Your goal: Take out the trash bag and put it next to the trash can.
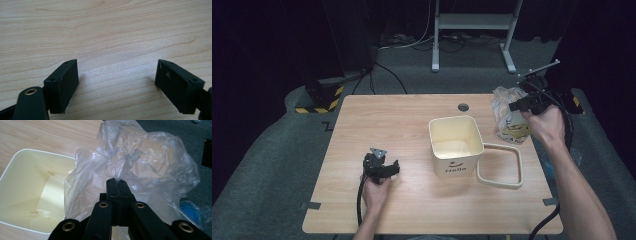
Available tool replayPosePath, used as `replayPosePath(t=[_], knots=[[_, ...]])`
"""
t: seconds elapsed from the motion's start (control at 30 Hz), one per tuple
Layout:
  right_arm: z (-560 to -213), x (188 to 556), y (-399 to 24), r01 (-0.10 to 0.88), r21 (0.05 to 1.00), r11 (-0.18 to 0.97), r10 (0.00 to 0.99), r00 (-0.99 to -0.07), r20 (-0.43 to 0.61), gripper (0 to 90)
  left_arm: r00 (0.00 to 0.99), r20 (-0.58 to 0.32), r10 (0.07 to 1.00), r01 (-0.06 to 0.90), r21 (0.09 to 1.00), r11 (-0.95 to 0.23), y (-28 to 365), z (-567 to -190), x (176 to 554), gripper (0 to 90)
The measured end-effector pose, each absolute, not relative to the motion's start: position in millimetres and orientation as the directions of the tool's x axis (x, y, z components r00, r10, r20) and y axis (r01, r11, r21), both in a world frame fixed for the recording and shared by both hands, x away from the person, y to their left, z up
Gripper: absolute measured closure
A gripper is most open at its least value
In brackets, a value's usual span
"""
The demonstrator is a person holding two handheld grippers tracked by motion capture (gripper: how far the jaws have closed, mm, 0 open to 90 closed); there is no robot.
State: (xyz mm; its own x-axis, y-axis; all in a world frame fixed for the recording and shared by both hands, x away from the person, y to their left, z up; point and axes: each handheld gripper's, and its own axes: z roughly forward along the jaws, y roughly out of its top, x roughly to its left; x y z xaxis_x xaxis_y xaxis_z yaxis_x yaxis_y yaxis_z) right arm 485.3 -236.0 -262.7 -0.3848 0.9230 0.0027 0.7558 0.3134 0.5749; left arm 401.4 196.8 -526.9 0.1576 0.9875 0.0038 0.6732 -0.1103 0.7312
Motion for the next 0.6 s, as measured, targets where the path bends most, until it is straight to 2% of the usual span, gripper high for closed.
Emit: replayPosePath(t=[0.2,0.23,0.4,0.6], knots=[[-270,489,-227,0.740,0.576,0.348,0.913,-0.406,-0.030,90.0,0.154,0.000,0.988,0.671,0.734,-0.105,196,-527,402,19.0],[-274,487,-220,0.727,0.567,0.386,0.901,-0.428,-0.064,90.0,0.154,0.000,0.988,0.671,0.734,-0.105,196,-527,402,19.0],[-290,496,-220,0.749,0.558,0.357,0.905,-0.426,-0.006,90.0,0.154,0.000,0.988,0.671,0.734,-0.105,196,-527,401,18.9],[-295,501,-222,0.752,0.561,0.346,0.910,-0.415,-0.004,90.0,0.155,0.001,0.988,0.670,0.735,-0.106,196,-527,401,18.9]])
